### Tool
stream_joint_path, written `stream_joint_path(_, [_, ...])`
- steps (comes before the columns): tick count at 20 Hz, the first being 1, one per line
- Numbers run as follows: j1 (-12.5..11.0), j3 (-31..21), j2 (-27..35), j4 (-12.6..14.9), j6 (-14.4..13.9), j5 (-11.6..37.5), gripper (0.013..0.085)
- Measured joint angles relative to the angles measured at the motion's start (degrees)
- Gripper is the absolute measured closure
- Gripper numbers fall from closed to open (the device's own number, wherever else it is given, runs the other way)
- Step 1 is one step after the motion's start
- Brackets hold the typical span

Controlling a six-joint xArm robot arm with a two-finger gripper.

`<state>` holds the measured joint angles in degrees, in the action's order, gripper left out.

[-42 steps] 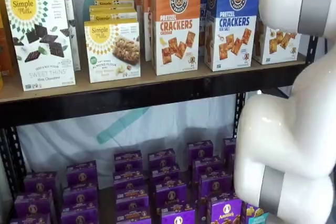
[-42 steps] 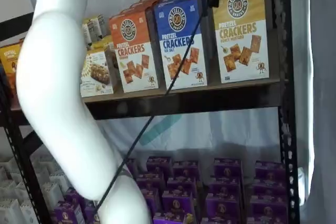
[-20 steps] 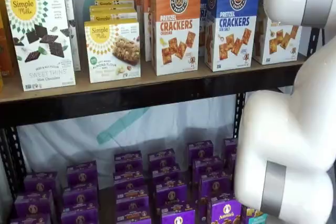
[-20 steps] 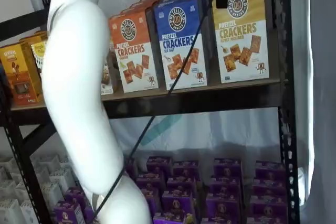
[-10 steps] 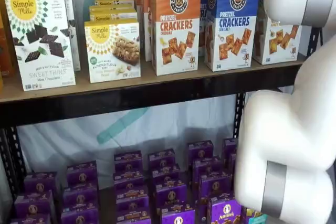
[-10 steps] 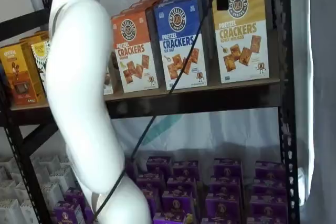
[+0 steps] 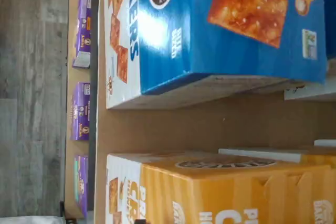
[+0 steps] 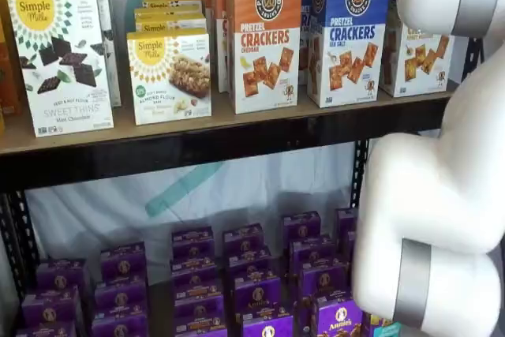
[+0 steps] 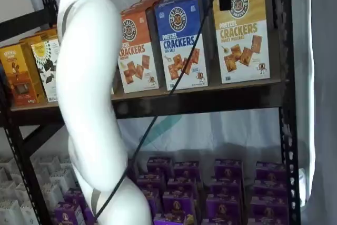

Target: Retrieve the yellow and white box located on the top shelf, the sixth one from the left

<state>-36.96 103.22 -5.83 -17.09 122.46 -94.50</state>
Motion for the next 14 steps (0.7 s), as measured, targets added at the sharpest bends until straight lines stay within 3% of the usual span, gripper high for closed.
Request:
stream_joint_path(8, [2.3, 3.4, 1.9, 6.0, -0.8, -3.7, 0.013])
stream_joint_path(14, [3.3, 4.8, 2.7, 7.6, -1.6, -5.7, 0.013])
